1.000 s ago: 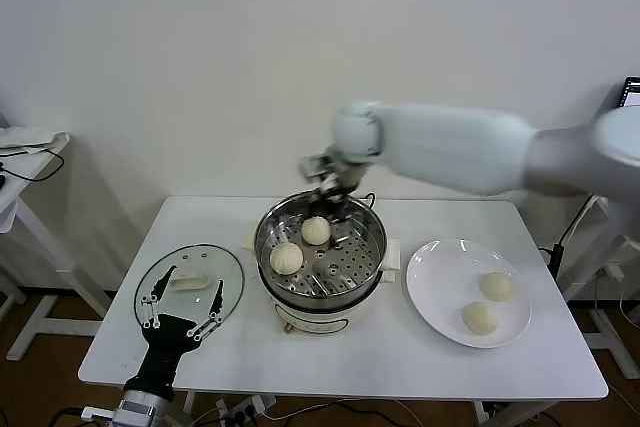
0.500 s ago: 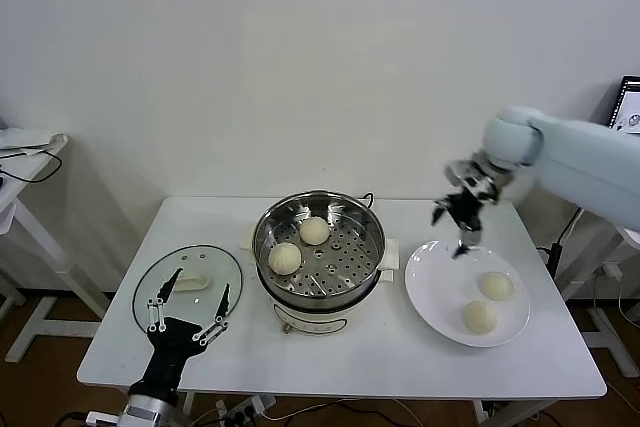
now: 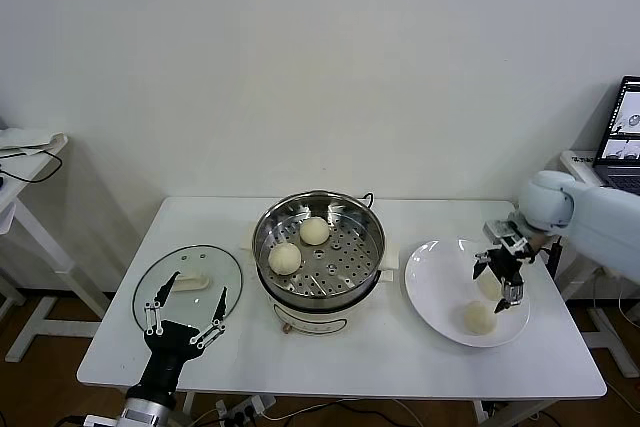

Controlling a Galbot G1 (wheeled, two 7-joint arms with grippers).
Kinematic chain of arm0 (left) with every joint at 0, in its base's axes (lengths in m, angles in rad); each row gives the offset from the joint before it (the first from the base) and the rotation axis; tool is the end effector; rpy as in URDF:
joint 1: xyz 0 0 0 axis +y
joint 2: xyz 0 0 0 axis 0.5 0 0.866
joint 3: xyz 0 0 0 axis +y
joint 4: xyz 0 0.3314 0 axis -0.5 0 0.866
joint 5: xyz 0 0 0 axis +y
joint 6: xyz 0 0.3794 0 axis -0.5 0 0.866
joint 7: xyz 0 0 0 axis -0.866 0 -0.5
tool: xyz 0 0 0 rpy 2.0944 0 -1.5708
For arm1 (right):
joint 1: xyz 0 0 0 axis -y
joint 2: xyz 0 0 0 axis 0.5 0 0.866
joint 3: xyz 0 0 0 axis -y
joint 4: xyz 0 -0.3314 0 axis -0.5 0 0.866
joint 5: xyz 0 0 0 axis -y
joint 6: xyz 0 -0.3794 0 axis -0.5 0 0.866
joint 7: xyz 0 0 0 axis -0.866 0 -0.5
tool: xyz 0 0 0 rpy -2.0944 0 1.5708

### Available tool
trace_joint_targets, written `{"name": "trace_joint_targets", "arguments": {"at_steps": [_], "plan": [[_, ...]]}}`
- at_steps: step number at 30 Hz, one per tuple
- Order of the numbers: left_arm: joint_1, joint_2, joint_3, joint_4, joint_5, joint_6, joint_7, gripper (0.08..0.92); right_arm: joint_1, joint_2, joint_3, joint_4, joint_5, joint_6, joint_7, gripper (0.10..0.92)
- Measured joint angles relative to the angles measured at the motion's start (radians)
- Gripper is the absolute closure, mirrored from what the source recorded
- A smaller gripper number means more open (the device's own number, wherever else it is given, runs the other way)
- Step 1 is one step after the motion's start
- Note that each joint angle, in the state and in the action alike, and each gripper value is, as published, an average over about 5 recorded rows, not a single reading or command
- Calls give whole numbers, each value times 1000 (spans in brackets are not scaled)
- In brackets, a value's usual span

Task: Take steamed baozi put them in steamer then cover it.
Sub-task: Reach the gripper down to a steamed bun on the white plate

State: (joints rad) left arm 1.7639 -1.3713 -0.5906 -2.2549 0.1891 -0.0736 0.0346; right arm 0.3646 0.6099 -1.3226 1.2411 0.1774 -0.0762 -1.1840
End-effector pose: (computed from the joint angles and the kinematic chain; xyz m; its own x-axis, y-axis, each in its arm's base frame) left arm 0.1648 0.0375 -0.2575 -0.9908 0.1337 -0.0221 0.1157 0.9198 0.3750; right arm 0.5210 -0.1745 -0.1824 0.0508 -0.0825 0.9953 -0.9860 -0.1627 0.0368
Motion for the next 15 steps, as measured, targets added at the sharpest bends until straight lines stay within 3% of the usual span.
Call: {"name": "trace_joint_targets", "arguments": {"at_steps": [15], "plan": [[5, 0, -9, -6, -2, -3, 1, 177, -124, 28, 58, -38, -49, -11, 51, 204]]}}
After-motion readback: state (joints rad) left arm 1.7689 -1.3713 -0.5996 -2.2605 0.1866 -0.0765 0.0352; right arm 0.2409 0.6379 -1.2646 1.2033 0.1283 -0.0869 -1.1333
